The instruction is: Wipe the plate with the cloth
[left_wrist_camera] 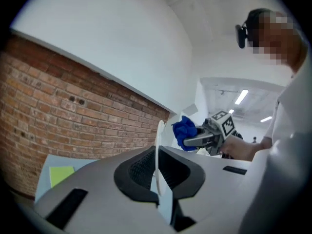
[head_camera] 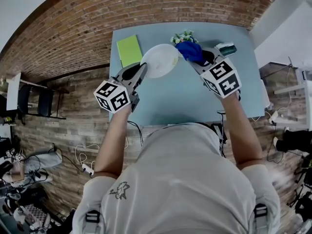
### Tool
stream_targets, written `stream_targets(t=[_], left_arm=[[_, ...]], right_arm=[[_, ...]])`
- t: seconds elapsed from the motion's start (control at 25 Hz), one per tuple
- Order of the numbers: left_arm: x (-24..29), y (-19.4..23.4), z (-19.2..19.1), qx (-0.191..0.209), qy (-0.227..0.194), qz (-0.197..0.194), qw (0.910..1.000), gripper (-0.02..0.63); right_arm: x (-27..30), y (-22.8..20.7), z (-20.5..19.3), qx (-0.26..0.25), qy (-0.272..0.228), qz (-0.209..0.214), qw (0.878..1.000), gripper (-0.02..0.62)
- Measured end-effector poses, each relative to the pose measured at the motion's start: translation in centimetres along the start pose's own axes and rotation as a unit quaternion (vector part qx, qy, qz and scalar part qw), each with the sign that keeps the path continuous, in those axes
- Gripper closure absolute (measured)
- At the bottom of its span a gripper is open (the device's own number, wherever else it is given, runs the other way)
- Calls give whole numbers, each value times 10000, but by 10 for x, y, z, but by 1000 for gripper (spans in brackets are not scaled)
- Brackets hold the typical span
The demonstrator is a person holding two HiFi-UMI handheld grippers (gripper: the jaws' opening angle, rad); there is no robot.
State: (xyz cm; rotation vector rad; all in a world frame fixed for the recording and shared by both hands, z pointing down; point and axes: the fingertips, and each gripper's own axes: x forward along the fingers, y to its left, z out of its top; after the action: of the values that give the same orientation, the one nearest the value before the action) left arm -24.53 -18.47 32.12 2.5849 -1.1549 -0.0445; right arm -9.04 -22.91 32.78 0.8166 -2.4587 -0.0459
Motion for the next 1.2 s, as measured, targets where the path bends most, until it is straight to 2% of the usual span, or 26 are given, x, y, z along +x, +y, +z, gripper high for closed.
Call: stream_targets(t=[0.12, 0.2, 0.24, 0.32, 0.4, 0.56, 0.76, 0.88, 1.08, 1.2], left_arm=[[2, -7, 10, 810, 72, 120, 9966, 589], [3, -12, 17, 1406, 148, 210, 9897, 589], [4, -16, 20, 1750, 202, 257, 9840, 589], [5, -22, 25, 2507, 326, 368, 9668, 589], [7, -27, 29, 3188, 420, 468, 9457, 589], [13, -39, 37, 4169, 537, 568, 9056, 589], [25, -56, 40, 5338, 783, 570, 8401, 589], [28, -68, 39, 5914, 830, 567, 8000, 589], [24, -74, 47, 6723, 703, 703, 7336, 589], [18, -74, 46, 7035, 655, 610, 7051, 590]], right_arm=[[-12, 6, 27, -79, -255, 138, 9995, 446], [-19, 12, 46, -130, -426, 270, 9986, 446], [-23, 15, 55, -186, -494, 316, 9981, 446], [-29, 21, 72, -358, -598, 369, 9969, 446], [-32, 27, 88, -499, -677, 431, 9955, 446], [-33, 40, 112, -570, -826, 666, 9927, 446], [-30, 58, 143, -668, -1052, 989, 9873, 445], [-24, 70, 147, -718, -1032, 1185, 9850, 445], [-12, 76, 125, -513, -704, 1505, 9848, 445], [-13, 70, 116, -214, -609, 1629, 9845, 446]])
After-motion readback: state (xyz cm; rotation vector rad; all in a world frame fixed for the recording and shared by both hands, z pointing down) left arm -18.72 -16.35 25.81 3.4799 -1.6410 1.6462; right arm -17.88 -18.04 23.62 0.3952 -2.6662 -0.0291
